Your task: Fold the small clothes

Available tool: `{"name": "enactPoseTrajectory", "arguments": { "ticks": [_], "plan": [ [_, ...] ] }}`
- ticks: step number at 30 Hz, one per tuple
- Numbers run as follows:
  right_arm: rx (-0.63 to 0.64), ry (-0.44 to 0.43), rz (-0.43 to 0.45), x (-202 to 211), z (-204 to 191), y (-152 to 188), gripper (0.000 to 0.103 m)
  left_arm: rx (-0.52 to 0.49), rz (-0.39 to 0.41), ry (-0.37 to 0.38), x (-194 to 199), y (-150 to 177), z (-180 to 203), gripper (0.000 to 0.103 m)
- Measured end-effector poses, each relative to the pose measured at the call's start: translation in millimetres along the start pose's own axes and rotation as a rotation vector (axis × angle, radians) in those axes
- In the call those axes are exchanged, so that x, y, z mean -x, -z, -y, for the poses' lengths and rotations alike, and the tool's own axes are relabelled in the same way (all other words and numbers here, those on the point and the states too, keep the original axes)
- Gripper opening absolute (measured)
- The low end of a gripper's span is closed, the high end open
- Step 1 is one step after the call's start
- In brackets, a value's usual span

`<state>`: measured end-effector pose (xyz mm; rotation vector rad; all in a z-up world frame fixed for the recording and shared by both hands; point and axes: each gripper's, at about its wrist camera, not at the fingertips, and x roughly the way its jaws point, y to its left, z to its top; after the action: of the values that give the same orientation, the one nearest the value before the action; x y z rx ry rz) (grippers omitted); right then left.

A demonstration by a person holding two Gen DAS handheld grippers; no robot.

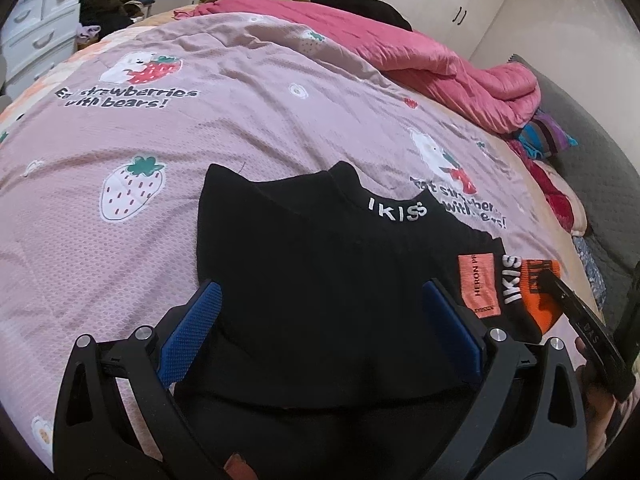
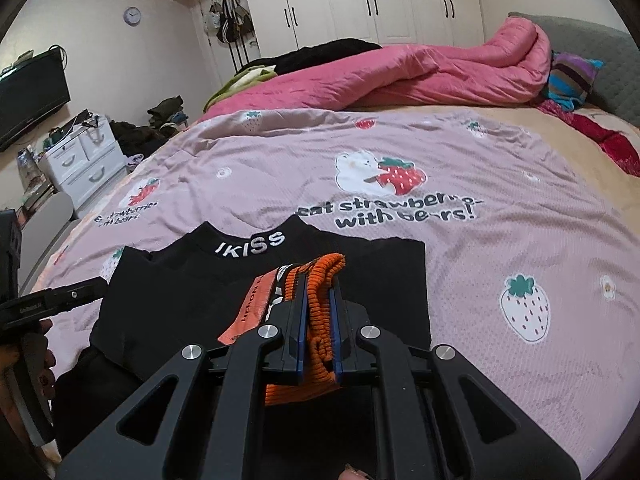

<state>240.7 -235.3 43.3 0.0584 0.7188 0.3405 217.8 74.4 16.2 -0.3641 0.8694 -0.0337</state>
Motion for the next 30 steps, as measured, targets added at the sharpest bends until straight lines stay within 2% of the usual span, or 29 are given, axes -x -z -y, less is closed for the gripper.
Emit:
{"name": "enactPoseTrajectory", "arguments": {
  "ticks": [6,7,9,17,24,30],
  "plan": [
    [-0.009,0.011,-0.016,-1.4,2.7,1.3,0.011,-0.009,-0.012,0.002,-3.3,2.1,3.1,0.093],
    [-0.010,0.014,-0.016,-1.0,2.7,1.3,0.013,-0.007,-0.013,0.004,-3.4,2.3,3.1,0.093],
    [-0.013,0.018,-0.005,1.7,3.0,1.5,0.026,-0.015,-0.016,0.002,-4.0,2.8,4.0,0.093],
    [0.034,-0.015,-0.026,2.5,-11.3,6.3,0.027,-0.079,-0.038,-0.017,-7.2,8.7,11.5,0.093],
    [0.090,-0.058,-0.053,0.2,-32.7,12.2,0.035,-0.140,-0.079,-0.040,-13.0,19.3,13.5,0.093],
    [0.128,-0.091,-0.071,-0.8,-47.3,17.1,0.041,-0.159,-0.162,-0.040,-25.8,30.3,5.2,0.093]
  ]
}}
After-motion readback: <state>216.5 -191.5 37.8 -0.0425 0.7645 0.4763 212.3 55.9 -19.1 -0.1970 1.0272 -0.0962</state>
